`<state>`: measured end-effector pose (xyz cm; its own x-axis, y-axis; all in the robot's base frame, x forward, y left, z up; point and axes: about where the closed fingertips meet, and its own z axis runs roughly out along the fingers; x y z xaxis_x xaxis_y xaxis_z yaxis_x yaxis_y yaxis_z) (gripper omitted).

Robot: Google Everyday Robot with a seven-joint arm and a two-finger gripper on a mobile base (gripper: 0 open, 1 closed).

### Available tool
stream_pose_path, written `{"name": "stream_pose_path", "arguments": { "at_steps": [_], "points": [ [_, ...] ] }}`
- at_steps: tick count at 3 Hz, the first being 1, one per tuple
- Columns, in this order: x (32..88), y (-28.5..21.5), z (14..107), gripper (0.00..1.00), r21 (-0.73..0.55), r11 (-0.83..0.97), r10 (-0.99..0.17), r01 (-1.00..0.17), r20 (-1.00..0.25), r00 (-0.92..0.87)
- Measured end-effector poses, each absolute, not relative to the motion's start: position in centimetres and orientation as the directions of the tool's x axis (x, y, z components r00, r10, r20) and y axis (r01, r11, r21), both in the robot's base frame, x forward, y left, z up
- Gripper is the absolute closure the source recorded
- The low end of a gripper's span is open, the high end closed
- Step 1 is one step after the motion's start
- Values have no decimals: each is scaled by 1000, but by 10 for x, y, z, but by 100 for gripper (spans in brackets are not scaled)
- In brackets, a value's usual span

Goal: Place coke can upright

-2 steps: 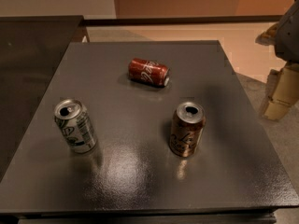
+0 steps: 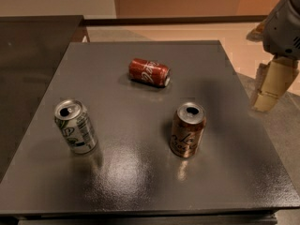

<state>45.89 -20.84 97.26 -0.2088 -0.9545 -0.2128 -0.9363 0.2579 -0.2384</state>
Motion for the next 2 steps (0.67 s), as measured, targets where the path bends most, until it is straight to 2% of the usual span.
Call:
{"name": "stream_pose_path", "arguments": {
  "at_steps": [2],
  "points": [
    [519,-189,952,0,-217,220,-956,-951,-243,-165]
  ]
}}
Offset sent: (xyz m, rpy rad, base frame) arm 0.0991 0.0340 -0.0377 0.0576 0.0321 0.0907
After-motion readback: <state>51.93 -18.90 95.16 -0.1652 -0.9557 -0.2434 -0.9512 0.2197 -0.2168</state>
